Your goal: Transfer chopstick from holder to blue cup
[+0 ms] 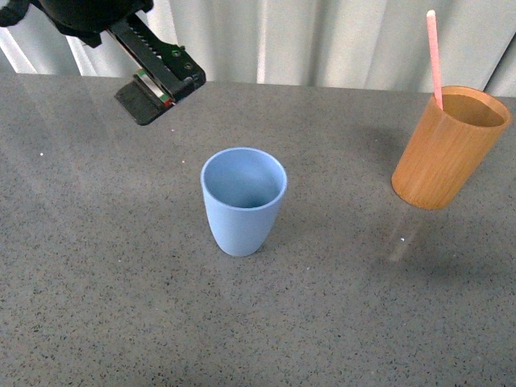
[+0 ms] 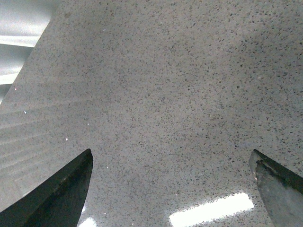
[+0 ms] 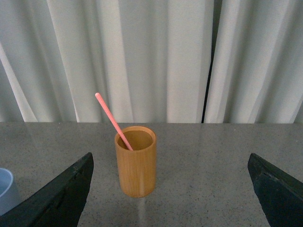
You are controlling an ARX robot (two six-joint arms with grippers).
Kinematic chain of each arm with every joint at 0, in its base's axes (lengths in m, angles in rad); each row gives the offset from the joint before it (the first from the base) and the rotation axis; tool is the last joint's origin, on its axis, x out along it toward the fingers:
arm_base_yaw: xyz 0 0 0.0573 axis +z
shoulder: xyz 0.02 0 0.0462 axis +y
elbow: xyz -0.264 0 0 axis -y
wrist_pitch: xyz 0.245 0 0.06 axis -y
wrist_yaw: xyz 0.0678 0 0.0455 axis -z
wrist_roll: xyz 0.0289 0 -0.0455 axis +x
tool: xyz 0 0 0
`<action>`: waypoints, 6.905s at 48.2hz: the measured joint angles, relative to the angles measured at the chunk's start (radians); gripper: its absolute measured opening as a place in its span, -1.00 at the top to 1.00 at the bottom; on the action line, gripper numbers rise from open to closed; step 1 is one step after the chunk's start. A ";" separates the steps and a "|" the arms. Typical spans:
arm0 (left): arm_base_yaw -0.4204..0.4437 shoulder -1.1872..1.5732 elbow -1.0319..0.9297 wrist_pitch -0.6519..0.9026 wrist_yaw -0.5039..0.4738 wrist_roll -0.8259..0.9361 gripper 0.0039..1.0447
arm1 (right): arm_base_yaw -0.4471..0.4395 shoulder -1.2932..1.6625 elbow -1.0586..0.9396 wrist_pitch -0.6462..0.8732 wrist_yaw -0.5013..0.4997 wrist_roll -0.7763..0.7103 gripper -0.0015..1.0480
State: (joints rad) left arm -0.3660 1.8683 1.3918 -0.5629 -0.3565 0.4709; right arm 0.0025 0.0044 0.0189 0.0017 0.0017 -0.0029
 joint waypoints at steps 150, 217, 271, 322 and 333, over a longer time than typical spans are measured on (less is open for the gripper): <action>0.364 -1.559 -1.373 0.876 0.356 -0.473 0.94 | 0.000 0.000 0.000 0.000 0.000 0.000 -0.81; 0.364 -1.866 -1.373 0.563 0.356 -0.473 -0.90 | -0.116 0.766 0.153 0.273 0.042 -0.166 -0.81; 0.364 -1.866 -1.373 0.563 0.356 -0.473 -0.87 | 0.079 1.857 0.782 0.759 -0.161 -0.210 -0.81; 0.364 -1.866 -1.373 0.563 0.356 -0.473 -0.87 | 0.152 1.923 0.832 0.838 -0.074 -0.209 0.94; 0.364 -1.866 -1.373 0.563 0.356 -0.473 -0.87 | 0.150 1.838 0.769 0.864 -0.067 -0.153 0.94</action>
State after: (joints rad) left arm -0.0021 0.0021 0.0185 0.0006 -0.0002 -0.0021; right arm 0.1524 1.8420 0.7879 0.8658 -0.0654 -0.1562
